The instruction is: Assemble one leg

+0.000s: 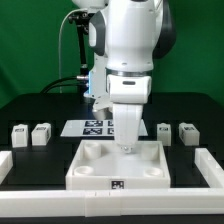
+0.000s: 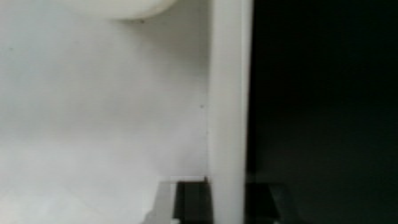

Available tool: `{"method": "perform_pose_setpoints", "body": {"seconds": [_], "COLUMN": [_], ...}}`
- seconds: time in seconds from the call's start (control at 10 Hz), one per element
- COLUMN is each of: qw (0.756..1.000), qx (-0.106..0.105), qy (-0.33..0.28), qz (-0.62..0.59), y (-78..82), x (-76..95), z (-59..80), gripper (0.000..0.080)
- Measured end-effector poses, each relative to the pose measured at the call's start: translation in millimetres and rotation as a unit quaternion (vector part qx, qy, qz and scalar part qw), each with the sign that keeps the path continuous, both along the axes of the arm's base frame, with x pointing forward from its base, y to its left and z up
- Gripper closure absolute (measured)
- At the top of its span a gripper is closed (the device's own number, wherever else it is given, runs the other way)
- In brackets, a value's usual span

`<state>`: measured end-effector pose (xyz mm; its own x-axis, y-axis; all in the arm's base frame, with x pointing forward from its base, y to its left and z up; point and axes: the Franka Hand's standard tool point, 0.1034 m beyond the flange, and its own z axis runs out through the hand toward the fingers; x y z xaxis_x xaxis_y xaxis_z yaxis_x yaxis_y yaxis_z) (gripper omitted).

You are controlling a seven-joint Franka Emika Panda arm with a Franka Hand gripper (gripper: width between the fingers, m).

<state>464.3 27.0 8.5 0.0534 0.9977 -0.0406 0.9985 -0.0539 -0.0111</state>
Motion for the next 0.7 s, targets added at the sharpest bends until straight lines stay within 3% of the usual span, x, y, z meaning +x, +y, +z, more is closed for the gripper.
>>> {"method": "perform_pose_setpoints", "body": {"seconds": [0.3, 0.6, 0.7], "qw": [0.999, 0.999, 0.999], "qx": [0.001, -0.003, -0.003], "qy": [-0.008, -0.004, -0.004], "qz": [0.033, 0.034, 0.033], "y": [35.8, 50.5, 49.4], "x": [10.5, 16.5, 16.7], "z": [0.2, 0.3, 0.0], "gripper": [0.0741, 0.0741, 0.0691]}}
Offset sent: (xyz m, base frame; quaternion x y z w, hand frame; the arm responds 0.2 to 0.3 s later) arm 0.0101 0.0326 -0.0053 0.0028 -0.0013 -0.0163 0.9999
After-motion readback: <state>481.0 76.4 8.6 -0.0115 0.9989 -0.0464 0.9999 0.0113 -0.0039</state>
